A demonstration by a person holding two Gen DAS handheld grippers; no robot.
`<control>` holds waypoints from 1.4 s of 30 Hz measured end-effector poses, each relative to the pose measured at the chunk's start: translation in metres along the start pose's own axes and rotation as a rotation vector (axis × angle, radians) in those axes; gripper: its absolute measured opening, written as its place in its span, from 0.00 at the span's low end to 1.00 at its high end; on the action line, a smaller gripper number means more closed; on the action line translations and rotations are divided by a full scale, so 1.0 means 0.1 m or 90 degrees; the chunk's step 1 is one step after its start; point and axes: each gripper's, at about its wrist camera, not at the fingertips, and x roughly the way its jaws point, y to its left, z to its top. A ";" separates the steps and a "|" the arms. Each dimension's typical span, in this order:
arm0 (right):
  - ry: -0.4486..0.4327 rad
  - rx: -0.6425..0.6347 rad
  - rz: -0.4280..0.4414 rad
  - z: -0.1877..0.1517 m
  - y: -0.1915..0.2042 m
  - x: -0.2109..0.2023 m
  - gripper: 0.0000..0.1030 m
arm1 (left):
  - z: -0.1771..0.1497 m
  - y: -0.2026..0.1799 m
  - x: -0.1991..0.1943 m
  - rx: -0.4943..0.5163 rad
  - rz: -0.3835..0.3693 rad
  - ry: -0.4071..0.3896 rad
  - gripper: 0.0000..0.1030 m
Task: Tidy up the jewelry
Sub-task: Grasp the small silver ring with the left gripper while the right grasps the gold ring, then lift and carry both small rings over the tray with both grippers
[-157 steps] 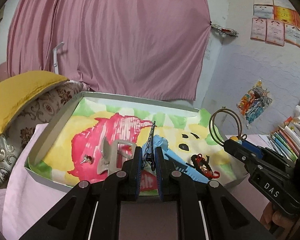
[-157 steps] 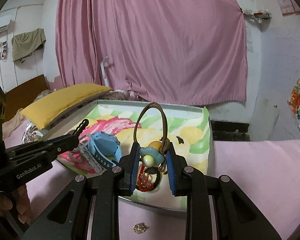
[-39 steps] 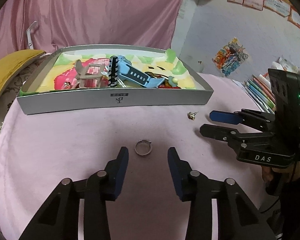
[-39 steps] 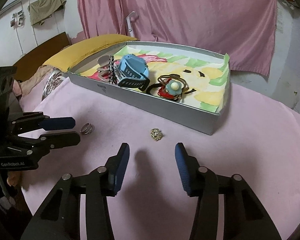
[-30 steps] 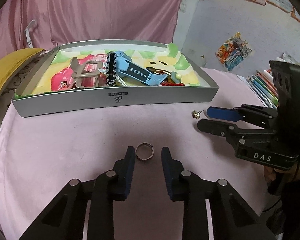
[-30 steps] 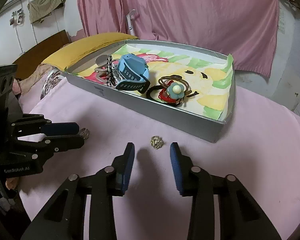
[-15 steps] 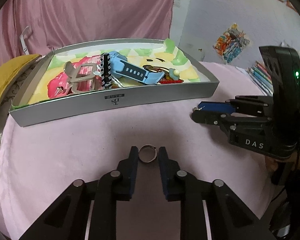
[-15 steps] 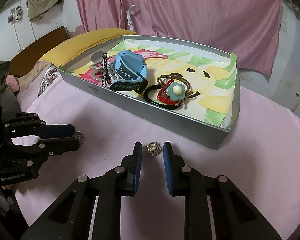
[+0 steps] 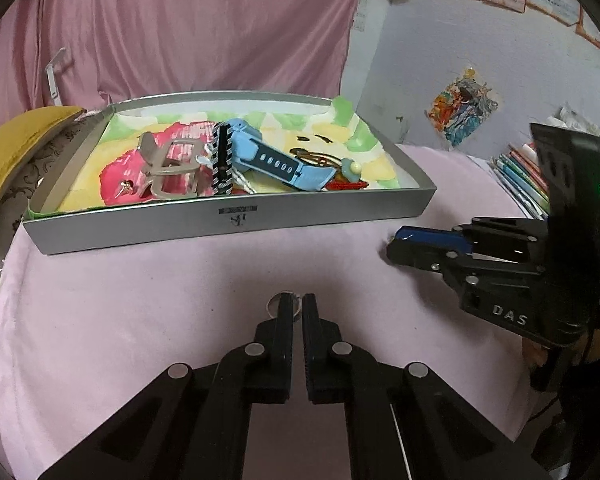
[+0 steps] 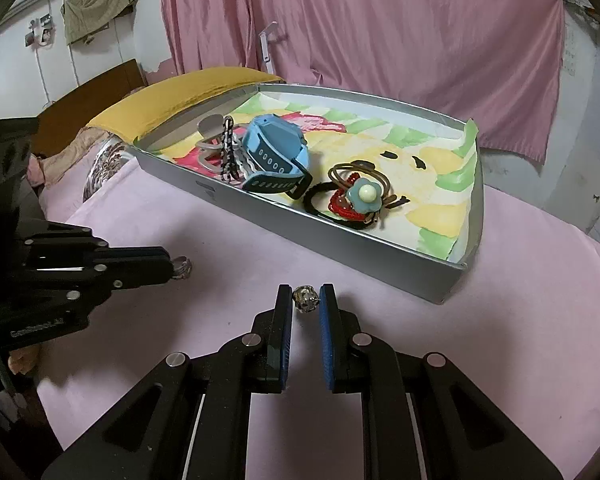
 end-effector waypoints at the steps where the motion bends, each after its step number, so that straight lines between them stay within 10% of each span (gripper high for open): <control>1: -0.001 0.000 0.001 0.00 0.00 0.00 0.11 | 0.00 0.00 0.02 0.000 0.000 0.003 0.05; 42: -0.002 0.026 0.018 -0.02 -0.06 0.00 0.11 | 0.05 0.02 0.12 0.013 0.022 0.019 0.19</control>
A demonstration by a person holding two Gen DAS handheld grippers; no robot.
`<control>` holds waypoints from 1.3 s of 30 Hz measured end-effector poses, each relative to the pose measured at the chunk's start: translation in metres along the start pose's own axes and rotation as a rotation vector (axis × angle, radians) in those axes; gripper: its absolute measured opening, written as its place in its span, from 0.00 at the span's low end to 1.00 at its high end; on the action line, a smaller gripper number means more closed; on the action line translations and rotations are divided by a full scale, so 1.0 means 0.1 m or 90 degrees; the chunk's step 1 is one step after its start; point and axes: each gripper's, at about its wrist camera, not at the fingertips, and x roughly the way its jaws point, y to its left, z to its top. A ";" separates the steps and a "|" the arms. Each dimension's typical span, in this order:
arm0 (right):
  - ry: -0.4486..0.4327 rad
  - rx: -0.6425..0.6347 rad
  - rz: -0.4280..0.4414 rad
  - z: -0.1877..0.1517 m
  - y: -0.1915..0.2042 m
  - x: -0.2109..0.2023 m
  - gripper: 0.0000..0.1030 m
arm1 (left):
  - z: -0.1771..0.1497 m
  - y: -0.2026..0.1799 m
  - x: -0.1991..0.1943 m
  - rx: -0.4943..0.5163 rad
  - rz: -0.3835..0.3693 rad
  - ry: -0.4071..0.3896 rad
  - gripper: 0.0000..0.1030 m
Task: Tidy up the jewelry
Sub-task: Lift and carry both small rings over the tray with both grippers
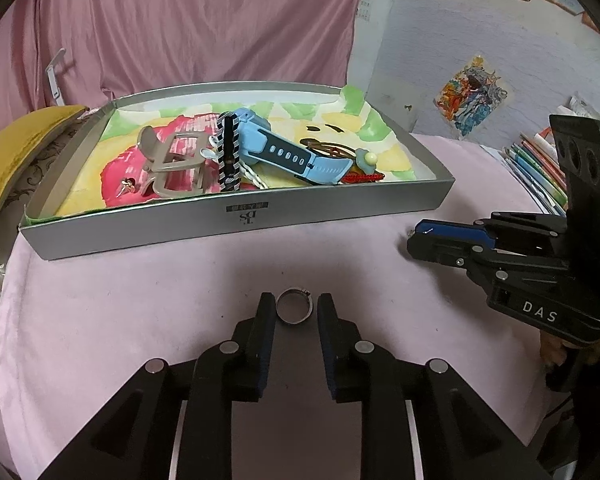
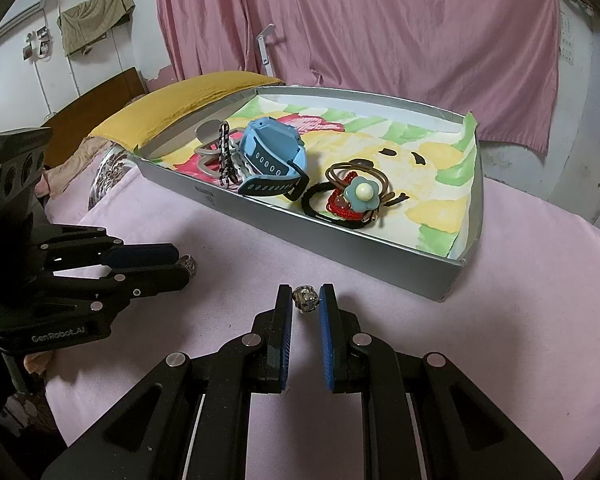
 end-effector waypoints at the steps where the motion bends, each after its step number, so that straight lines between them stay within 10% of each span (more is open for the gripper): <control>1: 0.000 0.000 0.000 0.00 0.00 0.00 0.12 | 0.00 0.00 0.00 0.000 0.000 0.000 0.19; 21: -0.011 0.003 -0.007 -0.02 0.00 -0.01 0.11 | 0.03 -0.02 0.00 0.015 -0.026 -0.003 0.19; 39: -0.258 0.038 -0.053 0.29 0.15 -0.46 0.12 | 0.26 0.20 -0.56 -0.076 0.035 -0.255 0.19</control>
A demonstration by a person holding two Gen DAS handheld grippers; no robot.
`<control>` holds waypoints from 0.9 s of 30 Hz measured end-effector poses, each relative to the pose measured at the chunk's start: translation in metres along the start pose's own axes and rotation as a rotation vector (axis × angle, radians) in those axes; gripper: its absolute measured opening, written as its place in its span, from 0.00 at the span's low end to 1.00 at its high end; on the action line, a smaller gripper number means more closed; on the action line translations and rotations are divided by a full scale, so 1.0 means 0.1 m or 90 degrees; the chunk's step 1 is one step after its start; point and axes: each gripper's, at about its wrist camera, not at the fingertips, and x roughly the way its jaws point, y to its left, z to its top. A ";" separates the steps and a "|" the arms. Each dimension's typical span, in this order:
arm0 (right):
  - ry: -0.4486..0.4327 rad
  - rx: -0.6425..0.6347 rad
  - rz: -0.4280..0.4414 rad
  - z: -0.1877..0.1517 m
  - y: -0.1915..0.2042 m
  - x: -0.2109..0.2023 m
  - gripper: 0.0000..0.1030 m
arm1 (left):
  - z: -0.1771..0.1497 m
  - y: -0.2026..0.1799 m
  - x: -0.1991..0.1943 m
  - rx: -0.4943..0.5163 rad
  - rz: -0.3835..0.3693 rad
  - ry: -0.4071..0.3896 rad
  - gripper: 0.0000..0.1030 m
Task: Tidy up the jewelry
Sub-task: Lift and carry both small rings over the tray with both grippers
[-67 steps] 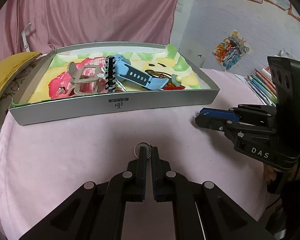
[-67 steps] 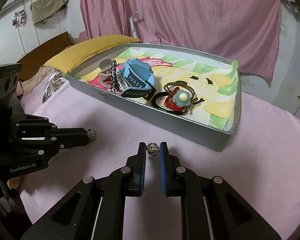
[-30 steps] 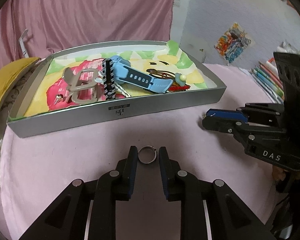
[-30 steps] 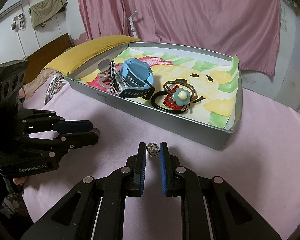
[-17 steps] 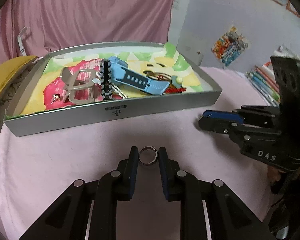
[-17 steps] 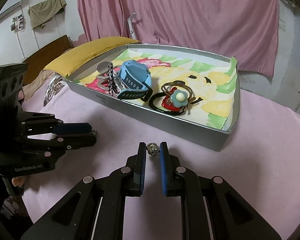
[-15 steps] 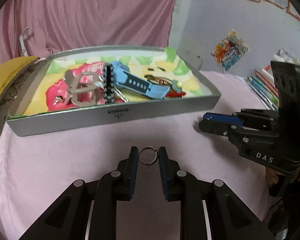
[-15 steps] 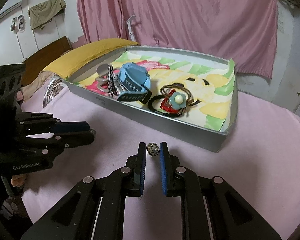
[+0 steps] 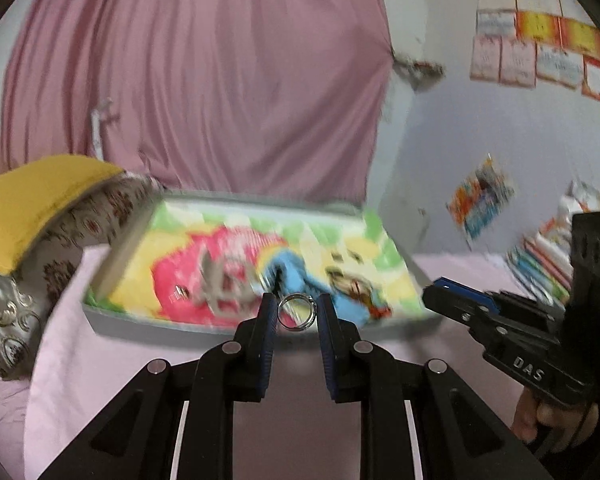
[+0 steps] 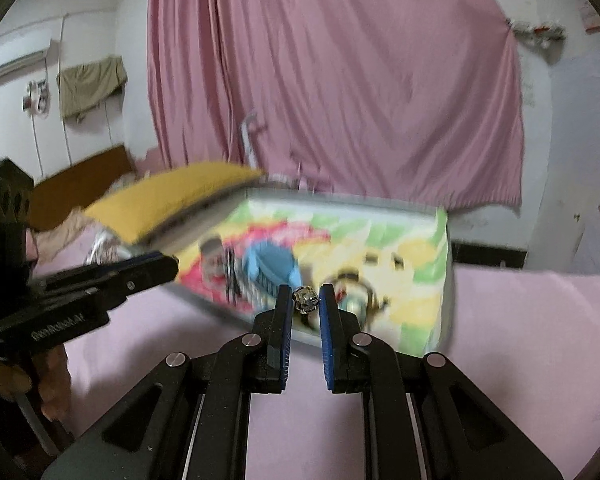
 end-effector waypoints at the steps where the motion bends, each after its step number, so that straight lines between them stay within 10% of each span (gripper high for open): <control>1: -0.019 -0.001 -0.005 0.03 0.02 -0.01 0.11 | 0.03 0.01 0.00 -0.003 0.006 -0.015 0.19; 14: -0.123 -0.029 -0.069 0.25 0.16 0.15 0.12 | 0.28 0.11 0.09 0.002 0.070 -0.142 0.19; 27: -0.017 -0.006 -0.070 0.19 0.14 0.52 0.11 | 0.25 0.25 0.41 -0.022 0.103 -0.053 0.19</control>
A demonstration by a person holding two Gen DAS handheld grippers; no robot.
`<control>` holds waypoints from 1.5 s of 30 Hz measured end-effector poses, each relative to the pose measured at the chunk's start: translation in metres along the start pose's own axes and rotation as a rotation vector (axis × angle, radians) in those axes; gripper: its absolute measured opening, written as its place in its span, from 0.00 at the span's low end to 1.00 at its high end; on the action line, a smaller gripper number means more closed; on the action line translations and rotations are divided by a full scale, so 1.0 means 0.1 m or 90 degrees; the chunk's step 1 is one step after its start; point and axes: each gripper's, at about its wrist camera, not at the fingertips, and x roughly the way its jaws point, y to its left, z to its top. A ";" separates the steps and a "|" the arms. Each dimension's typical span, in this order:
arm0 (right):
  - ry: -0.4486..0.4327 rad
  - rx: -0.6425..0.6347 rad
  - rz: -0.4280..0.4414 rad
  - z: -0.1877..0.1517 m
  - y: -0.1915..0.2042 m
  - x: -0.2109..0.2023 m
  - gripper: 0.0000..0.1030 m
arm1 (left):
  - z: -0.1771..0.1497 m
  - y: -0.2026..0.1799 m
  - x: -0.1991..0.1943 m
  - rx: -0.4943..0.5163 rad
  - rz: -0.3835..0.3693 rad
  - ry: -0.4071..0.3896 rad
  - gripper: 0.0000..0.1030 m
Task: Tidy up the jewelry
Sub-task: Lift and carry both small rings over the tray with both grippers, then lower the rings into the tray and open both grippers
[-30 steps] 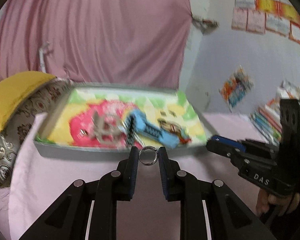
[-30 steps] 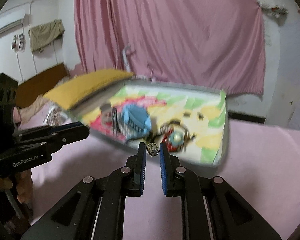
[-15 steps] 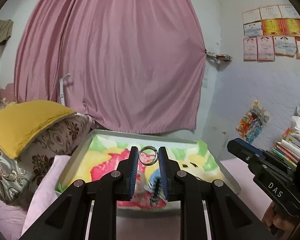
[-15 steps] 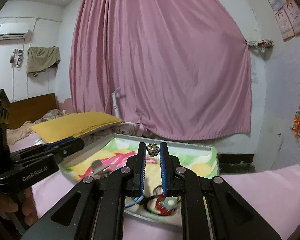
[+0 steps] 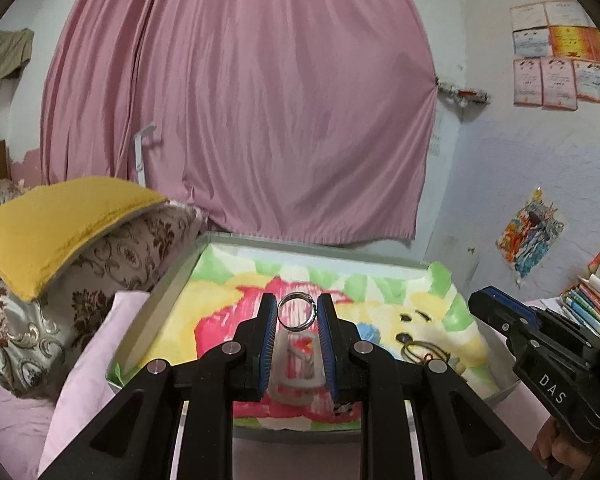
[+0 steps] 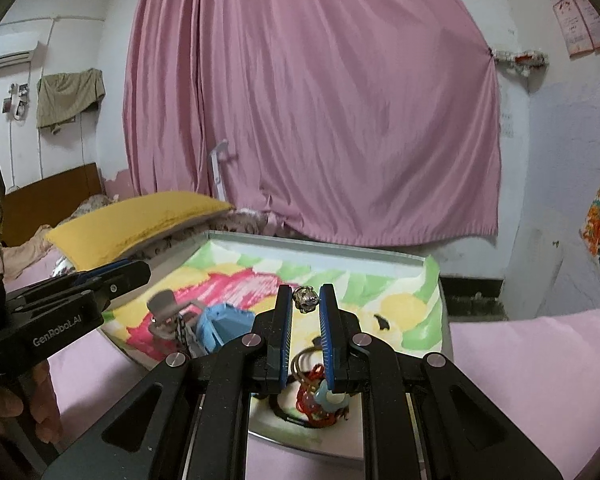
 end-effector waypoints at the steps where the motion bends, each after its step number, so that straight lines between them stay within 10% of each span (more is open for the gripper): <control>1: 0.008 0.002 0.001 0.00 -0.02 0.03 0.11 | 0.00 0.01 0.02 -0.001 0.001 0.009 0.19; 18: 0.164 0.010 0.055 -0.16 -0.01 0.43 0.12 | -0.12 0.10 0.31 -0.024 0.009 0.140 0.19; 45: 0.171 0.013 0.057 -0.18 0.00 0.43 0.13 | -0.14 0.11 0.35 -0.031 -0.001 0.158 0.19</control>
